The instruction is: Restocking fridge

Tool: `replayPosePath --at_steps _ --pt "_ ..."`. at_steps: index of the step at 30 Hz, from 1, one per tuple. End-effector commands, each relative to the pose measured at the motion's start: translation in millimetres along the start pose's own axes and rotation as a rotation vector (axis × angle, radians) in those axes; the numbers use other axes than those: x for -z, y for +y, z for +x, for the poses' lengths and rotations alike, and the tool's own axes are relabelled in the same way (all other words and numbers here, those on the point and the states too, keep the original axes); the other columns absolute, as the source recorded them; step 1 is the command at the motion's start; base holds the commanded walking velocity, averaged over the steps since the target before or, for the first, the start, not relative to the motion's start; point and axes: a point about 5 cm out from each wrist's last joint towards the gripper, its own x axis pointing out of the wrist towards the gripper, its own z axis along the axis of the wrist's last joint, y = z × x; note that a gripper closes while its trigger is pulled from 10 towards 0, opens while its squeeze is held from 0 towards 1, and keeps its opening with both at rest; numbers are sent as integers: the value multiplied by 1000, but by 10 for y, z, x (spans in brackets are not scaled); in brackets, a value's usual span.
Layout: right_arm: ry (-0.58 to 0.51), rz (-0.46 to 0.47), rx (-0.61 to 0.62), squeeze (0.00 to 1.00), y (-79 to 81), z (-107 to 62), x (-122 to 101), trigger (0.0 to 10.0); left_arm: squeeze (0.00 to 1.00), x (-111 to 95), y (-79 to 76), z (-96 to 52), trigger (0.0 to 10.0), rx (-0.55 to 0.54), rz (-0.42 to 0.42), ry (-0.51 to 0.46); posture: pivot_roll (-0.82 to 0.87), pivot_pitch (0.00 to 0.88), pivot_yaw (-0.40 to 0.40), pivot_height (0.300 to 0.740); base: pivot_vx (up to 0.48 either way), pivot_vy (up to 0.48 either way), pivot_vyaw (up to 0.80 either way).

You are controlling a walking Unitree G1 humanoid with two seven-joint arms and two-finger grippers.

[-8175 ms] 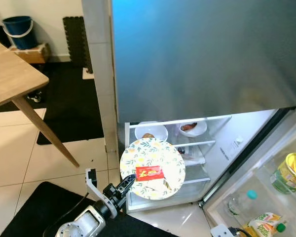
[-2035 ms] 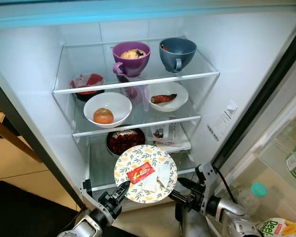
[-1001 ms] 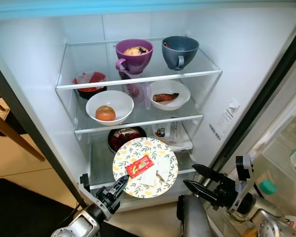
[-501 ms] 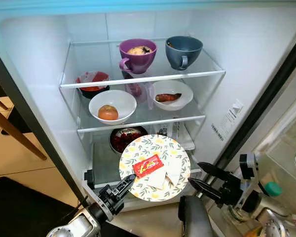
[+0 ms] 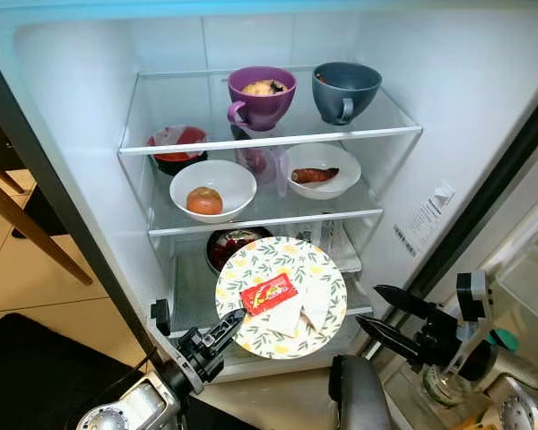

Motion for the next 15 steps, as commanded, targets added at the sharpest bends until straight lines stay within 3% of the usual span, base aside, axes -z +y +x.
replayPosePath --at_steps 1,15 --pt "-92 -92 107 0 -138 -204 -322 10000 0 24 -58 37 10000 37 -14 -16 -48 113 12 375 0 0 0" --pt "-105 14 3 0 40 -119 -189 10000 0 19 -143 117 10000 67 -22 -27 -50 114 15 375 0 0 0"
